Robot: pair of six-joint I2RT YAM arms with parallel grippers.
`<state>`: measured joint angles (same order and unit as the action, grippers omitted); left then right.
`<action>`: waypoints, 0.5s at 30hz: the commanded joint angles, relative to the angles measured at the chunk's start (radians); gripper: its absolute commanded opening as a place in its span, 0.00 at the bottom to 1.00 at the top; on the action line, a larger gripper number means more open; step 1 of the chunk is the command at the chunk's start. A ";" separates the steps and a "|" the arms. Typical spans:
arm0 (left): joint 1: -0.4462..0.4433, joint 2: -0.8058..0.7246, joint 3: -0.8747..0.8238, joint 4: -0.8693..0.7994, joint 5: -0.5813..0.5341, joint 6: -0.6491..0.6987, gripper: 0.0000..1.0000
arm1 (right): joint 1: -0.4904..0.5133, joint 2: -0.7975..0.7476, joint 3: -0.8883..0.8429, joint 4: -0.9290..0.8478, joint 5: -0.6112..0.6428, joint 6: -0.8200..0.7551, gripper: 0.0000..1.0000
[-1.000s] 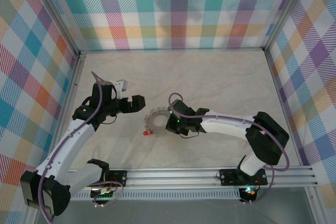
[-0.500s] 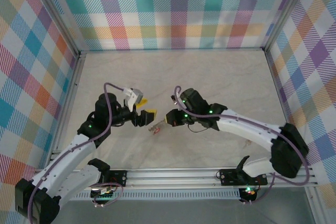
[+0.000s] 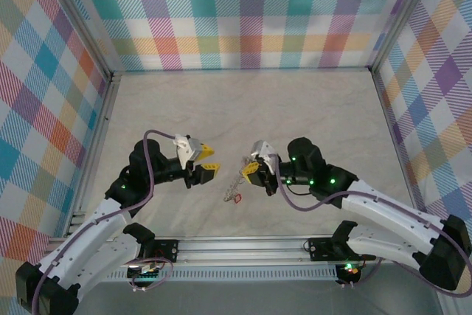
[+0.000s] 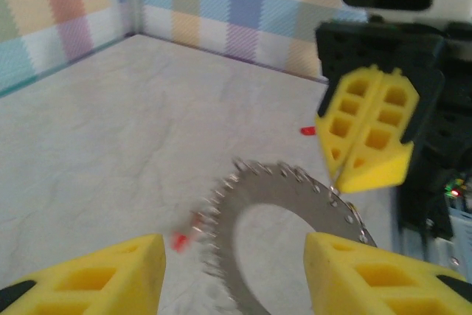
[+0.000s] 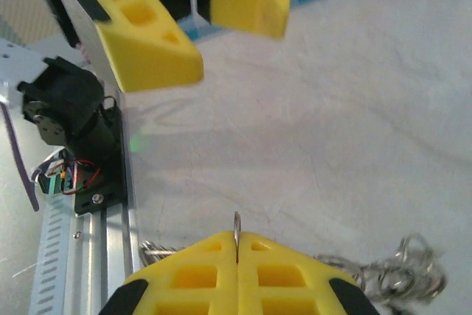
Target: Put the keys on the keyring
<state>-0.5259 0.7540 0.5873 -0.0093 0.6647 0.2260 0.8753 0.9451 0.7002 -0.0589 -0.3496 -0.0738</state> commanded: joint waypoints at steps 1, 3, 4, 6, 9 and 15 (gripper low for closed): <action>-0.040 -0.012 0.025 -0.042 0.098 0.078 0.51 | -0.005 -0.059 -0.055 0.173 -0.114 -0.110 0.00; -0.060 -0.005 0.028 -0.052 0.109 0.089 0.49 | -0.003 -0.085 -0.107 0.284 -0.126 -0.106 0.00; -0.071 -0.002 0.033 -0.058 0.110 0.094 0.46 | -0.004 -0.093 -0.131 0.333 -0.127 -0.102 0.00; -0.084 0.009 0.049 -0.074 0.105 0.103 0.45 | -0.004 -0.101 -0.156 0.401 -0.134 -0.102 0.00; -0.097 0.025 0.079 -0.091 0.154 0.137 0.41 | -0.003 -0.081 -0.159 0.450 -0.186 -0.097 0.00; -0.139 0.066 0.124 -0.260 0.375 0.454 0.20 | 0.007 -0.027 -0.166 0.590 -0.236 -0.049 0.00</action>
<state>-0.6468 0.8047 0.6773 -0.1799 0.9195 0.5217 0.8768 0.9115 0.5331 0.3523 -0.5228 -0.1379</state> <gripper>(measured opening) 0.203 0.051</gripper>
